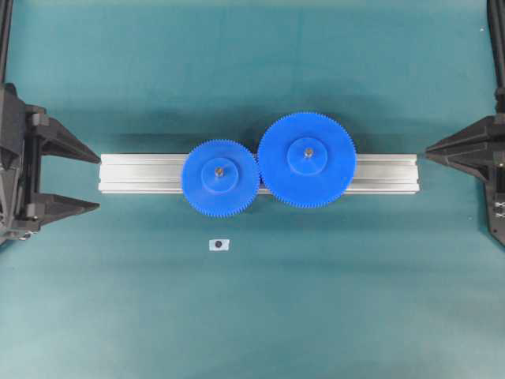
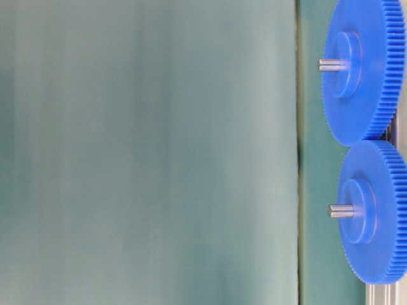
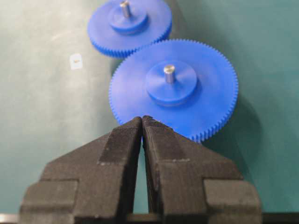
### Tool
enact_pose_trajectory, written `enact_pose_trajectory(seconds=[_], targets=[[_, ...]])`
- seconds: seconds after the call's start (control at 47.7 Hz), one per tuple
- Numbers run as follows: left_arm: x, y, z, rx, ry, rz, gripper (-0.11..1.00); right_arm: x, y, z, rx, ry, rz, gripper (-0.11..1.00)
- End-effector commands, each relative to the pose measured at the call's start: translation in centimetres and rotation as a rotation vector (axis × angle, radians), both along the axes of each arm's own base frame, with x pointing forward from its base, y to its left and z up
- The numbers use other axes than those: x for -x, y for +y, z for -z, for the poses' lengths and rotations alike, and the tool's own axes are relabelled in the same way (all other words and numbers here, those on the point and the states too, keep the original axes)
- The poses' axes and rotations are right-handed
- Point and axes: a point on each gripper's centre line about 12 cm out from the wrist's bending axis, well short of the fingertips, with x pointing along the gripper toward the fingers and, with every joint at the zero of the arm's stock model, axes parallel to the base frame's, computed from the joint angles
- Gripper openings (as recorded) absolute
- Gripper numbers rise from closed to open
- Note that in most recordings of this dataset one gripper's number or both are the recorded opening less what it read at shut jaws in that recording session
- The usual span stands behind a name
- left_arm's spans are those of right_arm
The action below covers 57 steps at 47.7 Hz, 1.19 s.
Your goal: Insert the small gear onto the shaft.
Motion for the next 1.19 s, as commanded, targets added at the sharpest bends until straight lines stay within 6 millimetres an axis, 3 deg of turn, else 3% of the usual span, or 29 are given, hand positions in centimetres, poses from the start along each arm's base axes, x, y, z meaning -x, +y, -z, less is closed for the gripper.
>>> enact_pose_trajectory(seconds=[0.0,1.174], targets=[[-0.18,-0.07,-0.46,0.0,-0.012,0.003,0.86,-0.2,-0.16,-0.51,-0.002,-0.025,0.011,0.14],[-0.16,0.09,-0.34,0.002,-0.009,-0.005,0.86,-0.03,-0.17,0.35,0.01,0.001,0.007,0.14]])
